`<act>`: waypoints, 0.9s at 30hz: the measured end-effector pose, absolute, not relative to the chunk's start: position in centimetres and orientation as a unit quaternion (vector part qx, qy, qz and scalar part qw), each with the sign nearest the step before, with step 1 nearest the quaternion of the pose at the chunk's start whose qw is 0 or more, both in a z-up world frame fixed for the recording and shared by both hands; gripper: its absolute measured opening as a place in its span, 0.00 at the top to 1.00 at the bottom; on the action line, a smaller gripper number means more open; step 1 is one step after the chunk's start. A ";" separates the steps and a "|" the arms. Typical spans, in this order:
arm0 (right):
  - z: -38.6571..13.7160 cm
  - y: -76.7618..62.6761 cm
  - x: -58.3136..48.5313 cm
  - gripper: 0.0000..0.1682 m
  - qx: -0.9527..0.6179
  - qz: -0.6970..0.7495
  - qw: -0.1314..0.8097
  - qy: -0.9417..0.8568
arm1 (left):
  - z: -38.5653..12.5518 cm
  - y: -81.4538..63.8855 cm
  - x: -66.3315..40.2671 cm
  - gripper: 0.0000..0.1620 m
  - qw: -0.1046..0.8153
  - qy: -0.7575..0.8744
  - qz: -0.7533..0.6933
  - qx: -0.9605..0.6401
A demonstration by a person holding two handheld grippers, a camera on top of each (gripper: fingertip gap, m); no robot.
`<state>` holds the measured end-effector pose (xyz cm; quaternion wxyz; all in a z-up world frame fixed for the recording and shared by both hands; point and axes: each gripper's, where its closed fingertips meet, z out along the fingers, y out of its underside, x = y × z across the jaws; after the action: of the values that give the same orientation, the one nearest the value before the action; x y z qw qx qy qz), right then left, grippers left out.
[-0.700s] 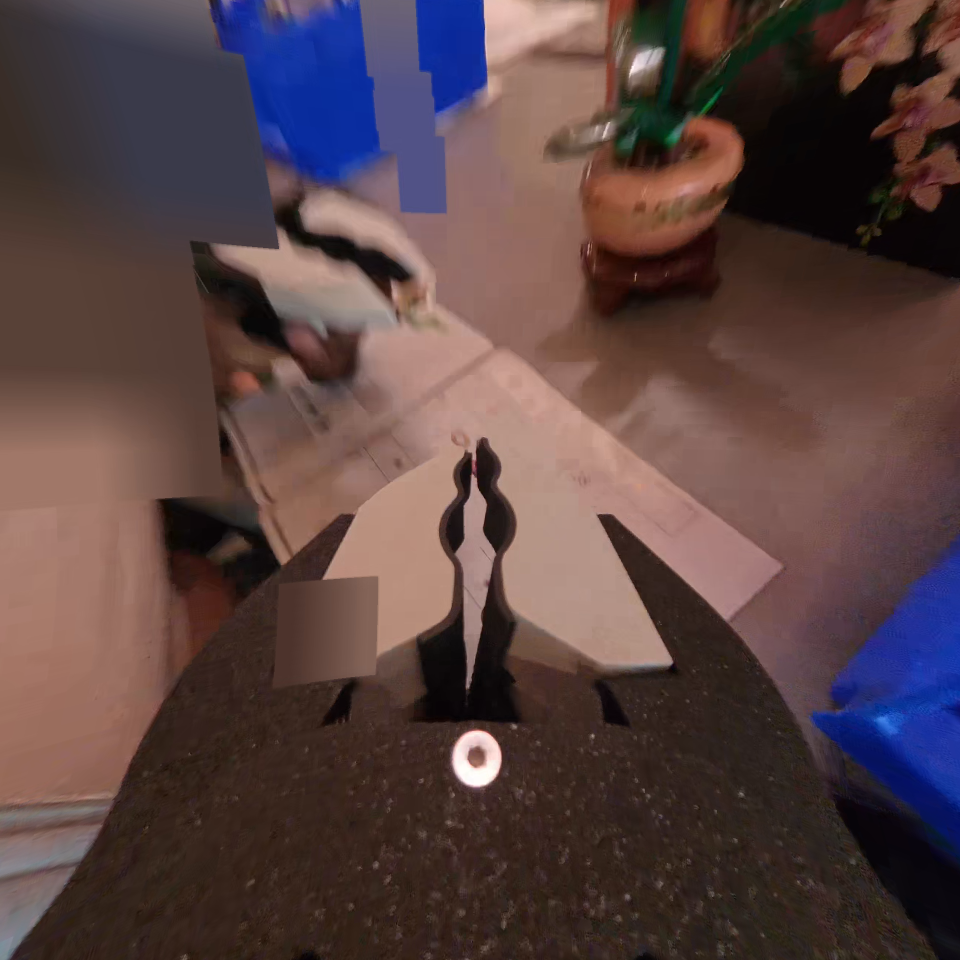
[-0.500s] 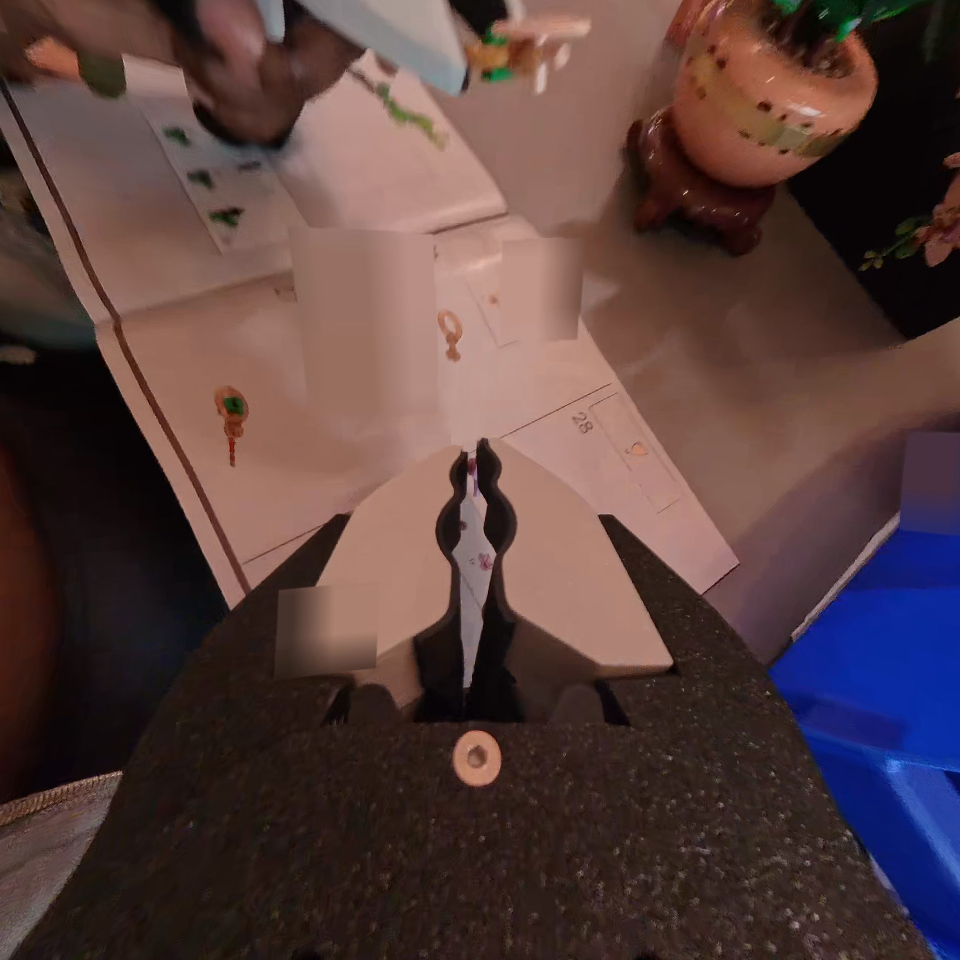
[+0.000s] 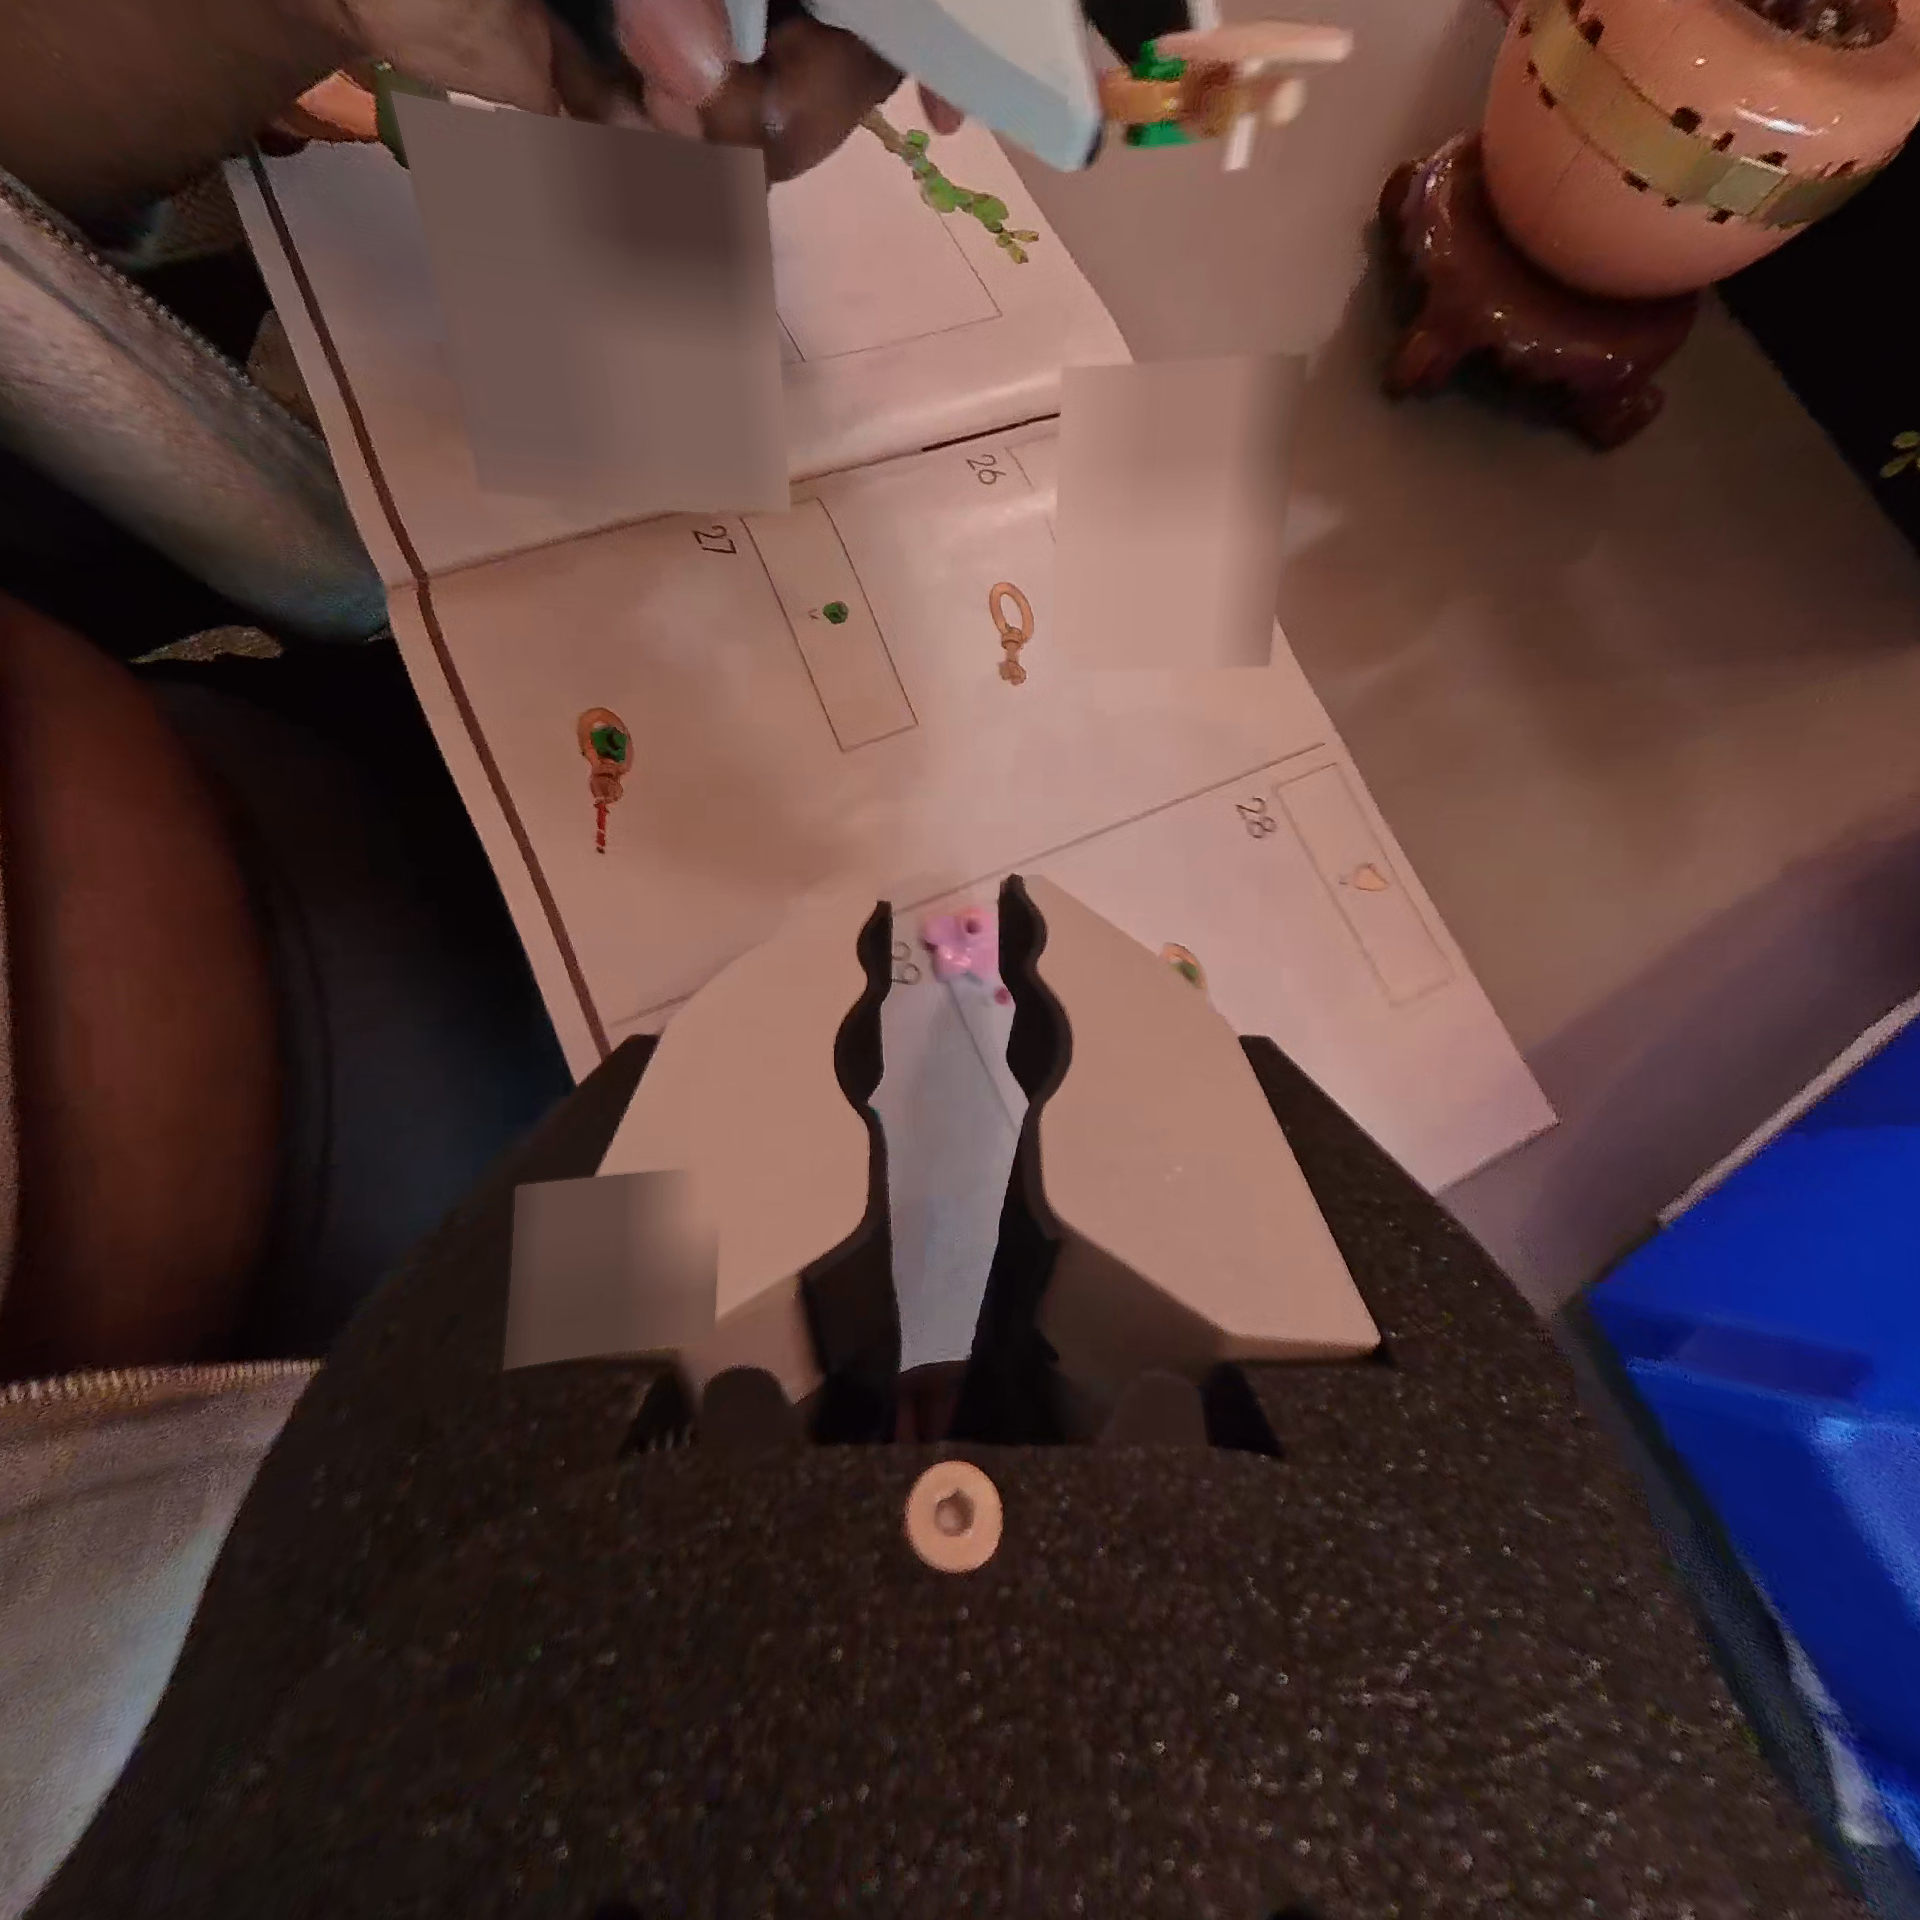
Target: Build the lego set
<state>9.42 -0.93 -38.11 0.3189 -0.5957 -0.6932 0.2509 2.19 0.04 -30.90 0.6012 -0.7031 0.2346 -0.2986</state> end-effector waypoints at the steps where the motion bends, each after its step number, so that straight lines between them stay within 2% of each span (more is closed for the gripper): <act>1: -37.8 -0.4 9.8 0.88 -0.601 0.248 0.306 -0.695 | -30.9 0.0 2.2 0.89 0.600 0.235 -0.301 -0.703; 5: -37.7 -0.5 10.4 0.86 -0.649 0.272 0.202 -0.681 | -31.0 0.0 2.3 0.89 0.597 0.240 -0.299 -0.705; 7: -38.3 -0.7 10.5 0.87 -0.663 0.265 0.184 -0.676 | -31.1 -0.1 2.5 0.89 0.597 0.246 -0.295 -0.704; 17: -39.7 -0.3 10.0 0.89 -0.686 0.259 0.188 -0.654 | -30.8 -0.3 2.4 0.89 0.610 0.247 -0.287 -0.696; 23: -39.7 -0.2 9.9 0.97 -0.673 0.264 0.206 -0.659 | -31.1 -0.3 2.7 0.89 0.602 0.255 -0.281 -0.702; 27: -39.5 0.0 10.0 0.98 -0.658 0.261 0.239 -0.664 | -31.1 -0.3 2.7 0.89 0.601 0.255 -0.283 -0.703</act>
<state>9.95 -0.03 -39.48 0.2391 -0.6581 -0.6645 0.2612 2.67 -0.26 -31.11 0.6011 -0.7025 0.2548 -0.2831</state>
